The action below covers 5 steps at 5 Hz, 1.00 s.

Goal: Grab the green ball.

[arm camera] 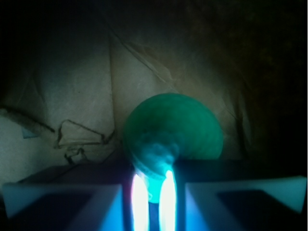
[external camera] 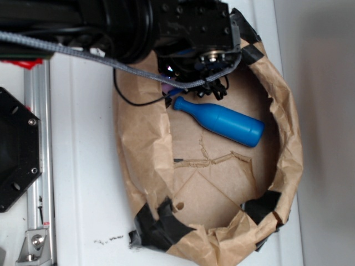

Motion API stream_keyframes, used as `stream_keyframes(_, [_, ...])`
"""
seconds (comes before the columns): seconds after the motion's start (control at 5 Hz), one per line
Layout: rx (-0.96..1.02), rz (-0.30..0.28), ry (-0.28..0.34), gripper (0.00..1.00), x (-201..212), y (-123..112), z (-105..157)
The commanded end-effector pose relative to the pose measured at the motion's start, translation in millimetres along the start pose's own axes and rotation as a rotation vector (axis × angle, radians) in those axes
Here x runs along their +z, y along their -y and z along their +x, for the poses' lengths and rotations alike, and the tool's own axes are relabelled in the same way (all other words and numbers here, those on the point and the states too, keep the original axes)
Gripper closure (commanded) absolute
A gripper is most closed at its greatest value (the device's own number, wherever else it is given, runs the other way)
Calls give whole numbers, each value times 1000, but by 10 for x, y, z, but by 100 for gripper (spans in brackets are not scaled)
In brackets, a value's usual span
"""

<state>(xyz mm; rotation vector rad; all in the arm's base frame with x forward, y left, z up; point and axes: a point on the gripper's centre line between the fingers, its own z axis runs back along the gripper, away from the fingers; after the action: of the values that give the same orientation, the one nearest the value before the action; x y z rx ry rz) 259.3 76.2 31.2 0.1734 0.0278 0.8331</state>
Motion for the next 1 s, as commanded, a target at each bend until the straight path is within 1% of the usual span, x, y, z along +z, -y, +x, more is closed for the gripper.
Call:
stream_keyframes(0.0, [-110,-57,51,100,212,10,145])
stream_keyframes(0.2, [-260,-150,97,100,663,213,142])
stream_keyframes(0.4, [-403,-276,112,100,1214,436,22])
stream_keyframes(0.6, [-489,-364,55,100,1424,486,-58])
stream_keyframes(0.8, [-632,-433,-33,100,1458,525,-108])
